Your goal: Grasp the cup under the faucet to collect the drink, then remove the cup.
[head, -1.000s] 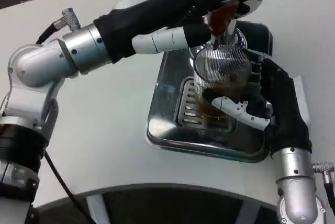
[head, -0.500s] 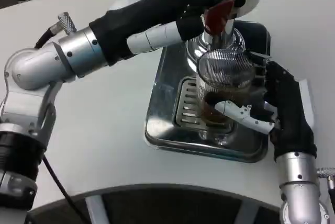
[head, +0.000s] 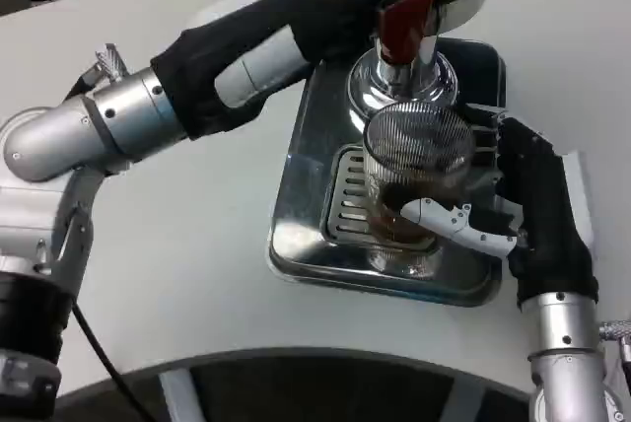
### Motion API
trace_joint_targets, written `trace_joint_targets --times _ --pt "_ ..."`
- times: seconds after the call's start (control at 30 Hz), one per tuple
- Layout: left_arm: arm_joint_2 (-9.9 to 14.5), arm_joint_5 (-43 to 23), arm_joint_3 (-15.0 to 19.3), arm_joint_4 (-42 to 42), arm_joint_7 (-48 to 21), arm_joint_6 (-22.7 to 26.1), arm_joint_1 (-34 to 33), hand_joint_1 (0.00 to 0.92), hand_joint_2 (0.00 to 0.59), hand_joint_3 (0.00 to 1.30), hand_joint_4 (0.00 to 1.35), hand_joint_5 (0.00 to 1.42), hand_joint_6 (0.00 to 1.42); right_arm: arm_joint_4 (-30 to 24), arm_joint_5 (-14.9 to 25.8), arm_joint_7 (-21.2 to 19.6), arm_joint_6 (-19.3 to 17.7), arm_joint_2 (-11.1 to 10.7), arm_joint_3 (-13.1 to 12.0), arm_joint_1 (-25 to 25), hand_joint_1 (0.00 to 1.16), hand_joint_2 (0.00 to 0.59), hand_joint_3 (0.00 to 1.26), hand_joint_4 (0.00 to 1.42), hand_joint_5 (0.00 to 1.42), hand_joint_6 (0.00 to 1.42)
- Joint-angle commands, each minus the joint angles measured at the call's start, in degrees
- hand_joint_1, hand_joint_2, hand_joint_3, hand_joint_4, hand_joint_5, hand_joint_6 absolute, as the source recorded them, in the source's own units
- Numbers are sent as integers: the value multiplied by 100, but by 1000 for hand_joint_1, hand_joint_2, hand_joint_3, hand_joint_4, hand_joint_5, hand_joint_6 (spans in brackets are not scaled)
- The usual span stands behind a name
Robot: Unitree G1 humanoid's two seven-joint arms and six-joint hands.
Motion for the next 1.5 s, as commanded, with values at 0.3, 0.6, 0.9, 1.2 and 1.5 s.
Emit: trace_joint_targets --times 0.3,0.6,0.9,1.2,1.5 --pt "-84 -471 371 -36 -261 1256 495 0 40 0 0 0 0 -231 11 118 97 -6 8 166 979 122 748 838 1066 1079" --pt "79 -495 528 -296 -566 1566 518 0 25 0 0 0 0 -275 17 136 91 -13 -2 171 979 122 756 838 1077 1085" --pt "186 -517 657 -753 -597 1689 829 0 24 0 0 0 0 -260 2 149 99 -4 20 182 979 122 757 838 1080 1103" --pt "373 -538 814 -1461 -467 1796 1324 0 24 0 0 0 0 -294 21 145 95 -17 -17 187 979 122 757 849 1080 1108" --pt "580 -506 1012 -2140 -185 1810 1848 0 23 0 0 0 0 -493 53 201 87 -12 -24 301 979 122 757 850 1080 1111"
